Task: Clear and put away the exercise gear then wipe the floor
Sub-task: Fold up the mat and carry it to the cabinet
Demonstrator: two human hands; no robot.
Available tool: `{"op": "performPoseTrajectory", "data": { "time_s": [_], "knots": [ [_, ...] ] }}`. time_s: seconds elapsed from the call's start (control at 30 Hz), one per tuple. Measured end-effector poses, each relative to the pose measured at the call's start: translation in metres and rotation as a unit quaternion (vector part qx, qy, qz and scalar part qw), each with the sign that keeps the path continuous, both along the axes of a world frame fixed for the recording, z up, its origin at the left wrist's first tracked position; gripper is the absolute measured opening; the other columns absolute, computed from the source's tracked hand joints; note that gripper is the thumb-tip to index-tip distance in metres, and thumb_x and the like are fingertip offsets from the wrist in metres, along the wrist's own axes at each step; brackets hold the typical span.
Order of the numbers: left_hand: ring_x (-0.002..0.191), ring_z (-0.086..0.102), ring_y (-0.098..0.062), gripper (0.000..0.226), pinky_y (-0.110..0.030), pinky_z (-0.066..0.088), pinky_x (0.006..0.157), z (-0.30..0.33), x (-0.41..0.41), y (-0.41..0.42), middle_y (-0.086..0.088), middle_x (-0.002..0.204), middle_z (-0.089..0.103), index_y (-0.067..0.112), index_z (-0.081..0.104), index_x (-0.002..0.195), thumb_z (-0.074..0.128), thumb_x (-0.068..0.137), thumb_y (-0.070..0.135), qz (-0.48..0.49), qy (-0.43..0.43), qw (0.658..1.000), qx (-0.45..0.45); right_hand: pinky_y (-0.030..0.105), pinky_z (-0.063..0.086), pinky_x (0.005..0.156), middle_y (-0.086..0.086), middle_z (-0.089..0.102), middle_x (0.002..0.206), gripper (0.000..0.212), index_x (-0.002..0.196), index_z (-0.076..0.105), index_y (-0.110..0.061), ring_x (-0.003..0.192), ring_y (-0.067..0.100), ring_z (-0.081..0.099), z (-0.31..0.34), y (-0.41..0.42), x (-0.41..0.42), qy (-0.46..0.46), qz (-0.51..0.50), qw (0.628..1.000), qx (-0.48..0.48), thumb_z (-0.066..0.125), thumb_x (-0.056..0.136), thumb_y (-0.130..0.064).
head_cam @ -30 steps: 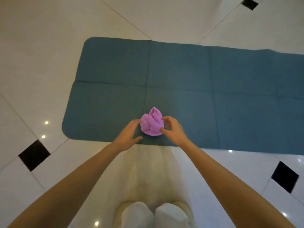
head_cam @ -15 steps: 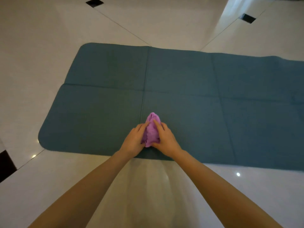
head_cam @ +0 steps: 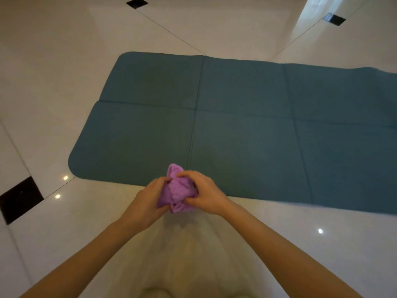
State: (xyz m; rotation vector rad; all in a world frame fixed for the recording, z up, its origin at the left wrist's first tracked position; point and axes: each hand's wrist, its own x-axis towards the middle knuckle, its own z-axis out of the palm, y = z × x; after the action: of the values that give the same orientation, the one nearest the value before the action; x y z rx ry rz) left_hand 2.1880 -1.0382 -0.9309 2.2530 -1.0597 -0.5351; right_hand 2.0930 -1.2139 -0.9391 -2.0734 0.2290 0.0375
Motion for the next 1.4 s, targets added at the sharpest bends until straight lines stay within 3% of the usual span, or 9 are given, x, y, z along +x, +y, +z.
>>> {"op": "performPoseTrajectory", "data": {
  "time_s": [0.23,0.47,0.57,0.67,0.87,1.07,1.13,1.23,1.4],
  "knots": [
    [0.09,0.049,0.007,0.054,0.002,0.036,0.073,-0.028,-0.042,0.069,0.011,0.112,0.054,0.034,0.044,0.12,0.061,0.069,0.042,0.01,0.032,0.999,0.025,0.036,0.042,0.092,0.012,0.047,0.125,0.065,0.132,0.043,-0.014,0.112,0.029,0.05,-0.022,0.05,-0.024,0.048,0.126,0.99,-0.047,0.069,0.073,-0.009],
    [0.094,0.057,-0.009,0.064,-0.015,0.045,0.074,-0.03,-0.039,0.056,0.015,0.116,0.048,0.037,0.039,0.127,0.053,0.068,0.057,-0.052,0.019,0.995,0.078,0.033,0.037,0.101,0.012,0.042,0.133,0.07,0.138,0.035,-0.012,0.121,0.026,0.044,-0.021,0.024,-0.038,0.072,0.156,0.981,-0.091,0.07,0.078,-0.021],
    [0.085,0.053,0.001,0.062,-0.004,0.04,0.067,-0.008,-0.013,0.053,0.022,0.113,0.043,0.035,0.043,0.127,0.05,0.073,0.065,-0.072,0.002,0.992,0.106,0.031,0.035,0.104,0.01,0.043,0.136,0.065,0.138,0.037,-0.012,0.124,0.024,0.044,-0.009,-0.012,-0.032,0.07,0.112,0.984,-0.123,0.067,0.083,-0.029],
    [0.08,0.057,-0.004,0.053,-0.017,0.048,0.065,0.005,0.029,0.042,0.015,0.107,0.051,0.03,0.056,0.114,0.034,0.079,0.064,-0.067,-0.095,0.989,0.096,0.03,0.035,0.1,0.008,0.046,0.132,0.054,0.135,0.041,-0.014,0.122,0.024,0.045,-0.002,-0.048,-0.02,0.078,0.047,0.975,-0.204,0.061,0.087,-0.031],
    [0.092,0.06,-0.031,0.03,-0.039,0.052,0.079,-0.024,0.081,-0.012,-0.008,0.102,0.061,0.011,0.063,0.108,0.069,0.081,0.022,-0.148,-0.179,0.967,0.105,0.035,0.034,0.099,0.009,0.039,0.137,0.06,0.14,0.036,-0.018,0.124,0.027,0.038,-0.02,-0.075,-0.018,0.134,0.056,0.921,-0.361,0.058,0.088,-0.041],
    [0.124,0.047,-0.026,0.06,-0.037,0.04,0.102,-0.046,0.056,-0.076,-0.01,0.134,0.051,0.013,0.053,0.129,0.07,0.076,0.035,-0.247,-0.158,0.953,0.074,0.041,0.013,0.114,0.004,0.004,0.158,0.088,0.15,0.012,-0.029,0.145,0.025,0.005,-0.041,-0.071,-0.037,0.193,0.056,0.902,-0.382,0.056,0.08,-0.061],
    [0.14,0.026,-0.022,0.077,-0.033,0.025,0.112,-0.054,0.049,-0.089,-0.008,0.152,0.028,0.016,0.036,0.143,0.066,0.078,0.045,-0.275,-0.163,0.938,0.131,0.042,0.021,0.112,0.008,0.013,0.157,0.079,0.148,0.021,-0.028,0.144,0.028,0.015,-0.045,-0.072,-0.041,0.183,0.04,0.896,-0.403,0.047,0.083,-0.064],
    [0.145,0.007,-0.02,0.087,-0.031,0.011,0.115,-0.06,0.048,-0.096,-0.005,0.158,0.004,0.025,0.016,0.149,0.058,0.08,0.056,-0.299,-0.201,0.91,0.206,0.039,0.052,0.084,0.012,0.06,0.127,0.07,0.124,0.061,-0.025,0.112,0.032,0.06,-0.052,-0.076,-0.041,0.171,0.043,0.88,-0.441,0.029,0.077,-0.066],
    [0.12,0.055,-0.02,0.091,-0.03,0.048,0.091,-0.067,0.055,-0.087,-0.007,0.136,0.053,0.023,0.043,0.136,0.049,0.063,0.077,-0.351,-0.312,0.868,0.159,0.033,0.055,0.07,0.013,0.072,0.098,0.063,0.101,0.074,-0.014,0.085,0.03,0.069,-0.066,-0.078,-0.042,0.042,0.08,0.842,-0.532,0.023,0.091,-0.051]
  ]
}}
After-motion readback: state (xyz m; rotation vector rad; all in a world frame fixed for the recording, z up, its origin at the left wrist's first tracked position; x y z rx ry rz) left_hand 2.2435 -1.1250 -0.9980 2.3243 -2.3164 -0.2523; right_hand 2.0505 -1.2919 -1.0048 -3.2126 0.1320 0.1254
